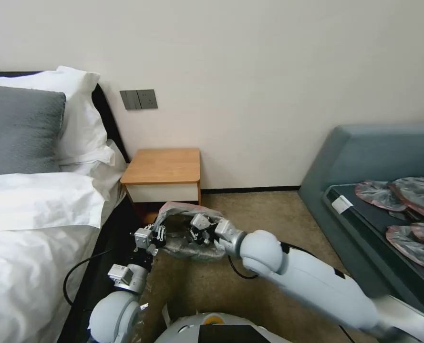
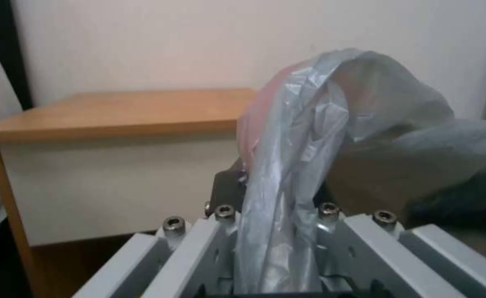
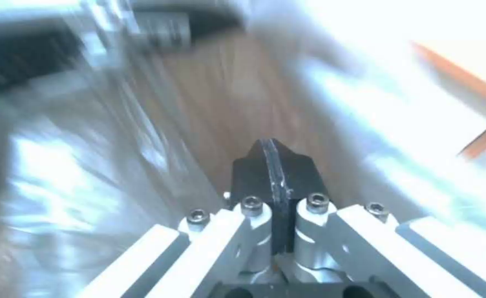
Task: Pick up the garbage bag from the table and place it over the trash can.
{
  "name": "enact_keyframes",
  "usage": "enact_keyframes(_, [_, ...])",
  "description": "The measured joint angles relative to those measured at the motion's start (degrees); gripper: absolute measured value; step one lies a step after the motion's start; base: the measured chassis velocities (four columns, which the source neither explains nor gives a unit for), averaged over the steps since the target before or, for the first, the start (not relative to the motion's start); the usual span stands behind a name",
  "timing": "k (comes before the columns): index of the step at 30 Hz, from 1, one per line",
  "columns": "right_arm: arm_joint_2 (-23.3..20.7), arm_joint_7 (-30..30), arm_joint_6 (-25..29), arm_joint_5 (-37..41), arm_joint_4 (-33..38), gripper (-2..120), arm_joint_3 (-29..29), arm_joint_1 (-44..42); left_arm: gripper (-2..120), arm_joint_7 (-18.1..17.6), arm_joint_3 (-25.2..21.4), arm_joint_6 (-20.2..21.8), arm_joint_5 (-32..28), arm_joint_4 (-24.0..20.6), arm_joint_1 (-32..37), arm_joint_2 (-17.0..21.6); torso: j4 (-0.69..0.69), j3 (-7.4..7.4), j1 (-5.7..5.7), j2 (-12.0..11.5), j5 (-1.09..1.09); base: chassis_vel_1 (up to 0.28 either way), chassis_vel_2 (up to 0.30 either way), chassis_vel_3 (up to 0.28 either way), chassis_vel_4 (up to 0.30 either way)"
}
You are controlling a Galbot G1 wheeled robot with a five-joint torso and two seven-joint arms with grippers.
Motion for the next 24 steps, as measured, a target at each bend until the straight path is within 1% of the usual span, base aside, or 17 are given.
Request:
enact_keyframes(2, [-0.5,0.0,0.8,1.5,0.8,0,1.1,-0.6,8,-0.2,0.0,0.1,-0.3,0.3,0.0,0.0,0.00,0.00,0.00,0.0,0.00,0.000,0.000,0.000,0.000])
enact_keyframes(3, [-0.9,0.0,2.2,3.1,1.6,0,2.4,-1.8,8,-0.5,0.1,0.4,-0.9,0.5,-0.1,0.0,0.00,0.00,0.00,0.0,0.00,0.000,0.000,0.000,0.000])
enact_keyframes(5, [-1.9,-0.2,6.7,4.6,2.1,0,4.6,-5.0,8,-1.0,0.5,0.8,-1.8,1.0,-0.1,-0.1,0.01,0.00,0.00,0.0,0.01,0.000,0.000,0.000,0.000])
enact_keyframes(6, [-2.4,-0.6,9.0,4.7,2.1,0,6.1,-7.1,8,-1.3,0.6,1.1,-2.2,1.1,-0.2,-0.1,0.00,0.00,0.00,0.0,0.01,0.000,0.000,0.000,0.000])
enact_keyframes(7, [-2.4,-0.6,9.0,4.7,2.1,0,6.1,-7.1,8,-1.3,0.6,1.1,-2.2,1.1,-0.2,-0.1,0.00,0.00,0.00,0.0,0.01,0.000,0.000,0.000,0.000])
enact_keyframes(10, [-3.9,-2.4,13.8,4.4,2.6,0,12.0,-14.1,8,-2.2,0.8,2.1,-4.0,1.1,-0.2,-0.1,-0.03,0.00,0.00,0.0,0.01,0.000,0.000,0.000,0.000])
enact_keyframes(12, [-4.2,-2.8,14.4,4.1,2.6,0,13.1,-15.1,8,-2.5,0.8,2.4,-4.7,1.0,-0.1,-0.1,-0.02,0.00,0.00,0.0,0.00,0.000,0.000,0.000,0.000])
enact_keyframes(14, [-4.4,-3.8,17.0,2.3,2.5,0,16.5,-18.0,8,-3.7,1.0,3.9,-7.3,0.5,0.3,-0.3,0.00,0.00,0.00,0.0,0.01,0.000,0.000,0.000,0.000])
enact_keyframes(16, [-4.3,-3.4,17.9,1.7,2.4,0,17.2,-18.7,8,-4.2,1.1,4.4,-8.1,0.4,0.4,-0.4,-0.01,0.00,0.00,0.0,0.00,0.000,0.000,0.000,0.000])
enact_keyframes(19, [-2.0,0.5,20.5,-1.7,1.7,0,19.7,-21.5,8,-6.6,1.5,5.7,-9.8,0.3,0.8,-0.9,0.01,0.00,0.00,0.0,0.01,0.000,0.000,0.000,0.000])
enact_keyframes(20, [-2.0,0.5,20.5,-1.7,1.7,0,19.7,-21.5,8,-6.6,1.5,5.7,-9.8,0.3,0.8,-0.9,0.01,0.00,0.00,0.0,0.01,0.000,0.000,0.000,0.000])
enact_keyframes(21, [-1.1,1.6,20.9,-3.0,1.5,0,20.6,-22.6,8,-7.6,1.8,6.0,-10.3,0.3,1.1,-1.1,0.01,0.00,0.00,0.0,0.00,0.000,0.000,0.000,0.000])
enact_keyframes(23, [1.3,3.8,21.4,-6.3,1.2,6,22.7,-25.7,8,-9.8,2.5,7.0,-12.3,0.1,1.6,-1.2,0.00,0.00,0.00,0.0,0.01,0.000,0.000,0.000,0.000])
enact_keyframes(24, [1.3,3.8,21.4,-6.3,1.2,6,22.7,-25.7,8,-9.8,2.5,7.0,-12.3,0.1,1.6,-1.2,0.00,0.00,0.00,0.0,0.01,0.000,0.000,0.000,0.000])
